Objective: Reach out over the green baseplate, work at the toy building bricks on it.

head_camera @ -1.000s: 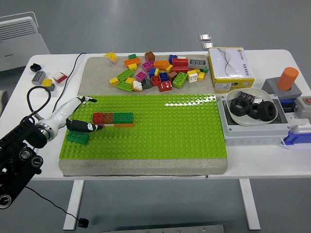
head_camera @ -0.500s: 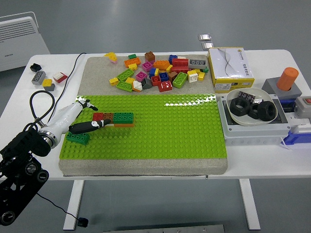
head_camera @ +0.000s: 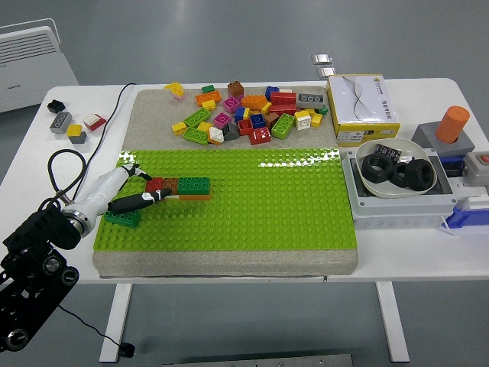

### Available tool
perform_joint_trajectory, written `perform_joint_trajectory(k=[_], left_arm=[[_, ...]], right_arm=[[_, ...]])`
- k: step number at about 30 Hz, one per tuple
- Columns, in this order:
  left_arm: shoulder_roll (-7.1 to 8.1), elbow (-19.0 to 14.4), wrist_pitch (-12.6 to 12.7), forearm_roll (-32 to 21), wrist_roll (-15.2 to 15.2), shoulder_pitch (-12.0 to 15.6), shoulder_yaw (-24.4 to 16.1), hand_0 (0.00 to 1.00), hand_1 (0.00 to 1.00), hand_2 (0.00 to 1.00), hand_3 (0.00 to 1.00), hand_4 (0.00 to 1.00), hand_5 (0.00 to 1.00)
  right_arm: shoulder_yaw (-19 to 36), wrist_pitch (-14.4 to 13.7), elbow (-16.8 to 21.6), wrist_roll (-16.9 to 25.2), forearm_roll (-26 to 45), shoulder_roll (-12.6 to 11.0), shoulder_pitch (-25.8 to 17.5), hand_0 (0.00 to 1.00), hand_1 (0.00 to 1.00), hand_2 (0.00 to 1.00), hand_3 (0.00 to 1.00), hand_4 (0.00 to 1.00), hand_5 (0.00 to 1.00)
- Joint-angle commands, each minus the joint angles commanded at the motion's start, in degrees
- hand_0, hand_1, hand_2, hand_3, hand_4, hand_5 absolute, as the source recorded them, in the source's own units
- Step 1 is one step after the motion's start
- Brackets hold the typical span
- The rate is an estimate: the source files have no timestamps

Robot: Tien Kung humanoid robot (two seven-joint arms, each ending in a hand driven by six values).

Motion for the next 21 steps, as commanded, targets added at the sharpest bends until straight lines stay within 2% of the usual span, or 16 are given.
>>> perform_joint_trajectory(k=[21], left_arm=[[-1.01,2.6,0.1,-0.9,-0.4,-0.6,0.7,0.979,0.986,0.998,0.717,0.977,0.889]], right_arm=[[-0.2,0.0,0.0,0.0,0.2,0.0,0.1,0.514,0.697,0.653,0.750,0.816,0.781]])
